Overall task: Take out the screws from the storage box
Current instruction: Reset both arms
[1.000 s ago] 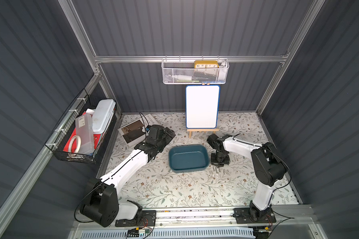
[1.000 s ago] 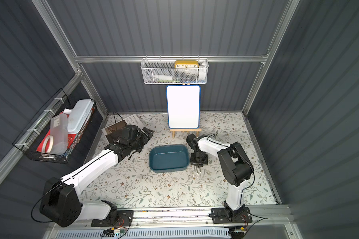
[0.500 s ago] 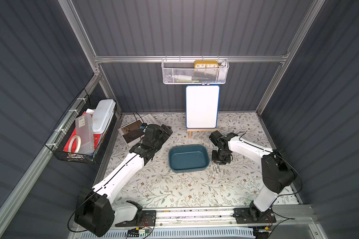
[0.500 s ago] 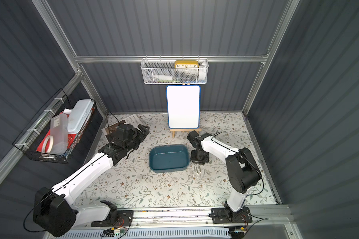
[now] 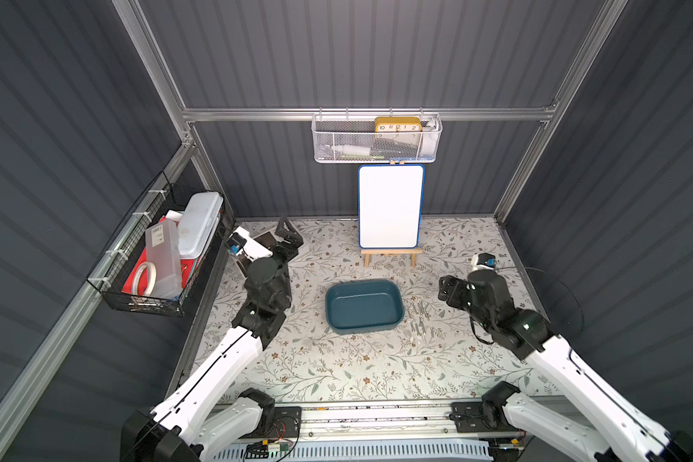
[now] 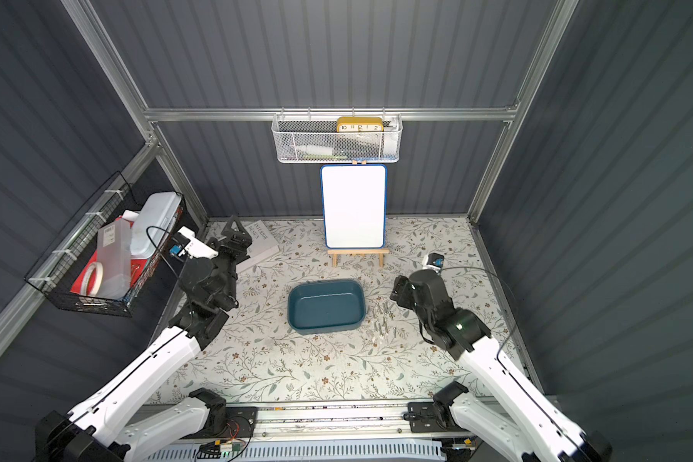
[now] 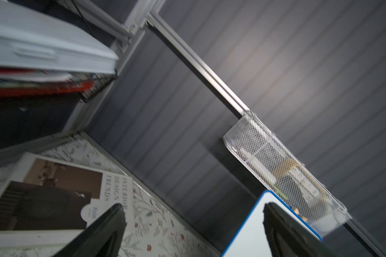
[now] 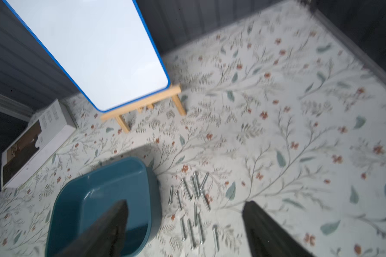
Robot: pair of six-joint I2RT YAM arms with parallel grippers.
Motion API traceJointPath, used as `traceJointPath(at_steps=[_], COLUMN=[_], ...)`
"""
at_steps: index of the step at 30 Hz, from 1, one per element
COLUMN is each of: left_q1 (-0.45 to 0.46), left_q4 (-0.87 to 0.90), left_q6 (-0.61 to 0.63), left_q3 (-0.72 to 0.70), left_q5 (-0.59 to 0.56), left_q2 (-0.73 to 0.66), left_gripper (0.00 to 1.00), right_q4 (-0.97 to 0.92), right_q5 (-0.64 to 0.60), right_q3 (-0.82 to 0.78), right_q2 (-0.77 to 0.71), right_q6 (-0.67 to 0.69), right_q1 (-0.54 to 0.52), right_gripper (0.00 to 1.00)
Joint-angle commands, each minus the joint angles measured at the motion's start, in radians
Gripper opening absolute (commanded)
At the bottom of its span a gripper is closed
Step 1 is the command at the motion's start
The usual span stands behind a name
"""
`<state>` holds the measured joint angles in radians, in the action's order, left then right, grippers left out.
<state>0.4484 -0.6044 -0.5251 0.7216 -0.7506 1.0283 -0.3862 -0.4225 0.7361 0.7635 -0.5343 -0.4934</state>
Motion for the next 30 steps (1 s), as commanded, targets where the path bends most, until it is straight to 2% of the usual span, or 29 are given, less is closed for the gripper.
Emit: traceJointPath(at_steps=[1,3,4,6,7,8,11,13,18,21,24,30], left_q1=[-0.036,-0.095,-0.116,-0.145,-0.163,-0.191,-0.268,-0.3,-0.332,-0.35,-0.393,-0.474], left_q4=[-0.272,-0.217,-0.218,-0.309,-0.372,-0.451,-0.549,-0.592,-0.707,-0.834,-0.925,-1.084], left_q6=[0.229,0.204,0.203,0.21,0.229,0.25,0.196,0.172,0.242,0.255,0.267,0.318], left_q3=[-0.078,-0.042,-0.035,-0.062,-0.088,-0.12,-0.17,-0.192,-0.203,-0.234,-0.262,-0.289], left_q5=[-0.126,-0.103,-0.116,-0.203,-0.199,-0.151,-0.054,-0.051,-0.024,0.044,0.112,0.258], left_q2=[0.072,0.145,0.18,0.26,0.28,0.295,0.323,0.348,0.451,0.46,0.465,0.514], left_gripper=[0.99,0.99,0.99,0.99,0.99,0.99,0.99,0.99,0.99,0.99,0.99,0.99], right_q4=[0.371,0.566,0.597,0.645,0.643,0.624,0.641,0.702,0.807,0.854,0.886,0.936], right_q5=[-0.176,-0.179,-0.216,-0.361,-0.371,-0.337,-0.298,-0.267,-0.132,-0.076,-0.021,0.082], right_q3=[-0.194,-0.318,-0.345,-0.387,-0.394,-0.393,-0.386,-0.394,-0.389,-0.384,-0.389,-0.35], right_q2=[-0.127,-0.187,-0.204,-0.193,-0.172,-0.145,-0.03,0.047,0.27,0.349,0.398,0.505], right_q6=[0.19,0.381,0.423,0.432,0.436,0.444,0.415,0.404,0.38,0.428,0.34,0.344], right_q1=[0.001,0.0,0.0,0.015,0.036,0.066,0.132,0.185,0.359,0.412,0.485,0.521], right_gripper=[0.99,0.99,0.99,0.99,0.99,0.99,0.99,0.99,0.99,0.99,0.99,0.99])
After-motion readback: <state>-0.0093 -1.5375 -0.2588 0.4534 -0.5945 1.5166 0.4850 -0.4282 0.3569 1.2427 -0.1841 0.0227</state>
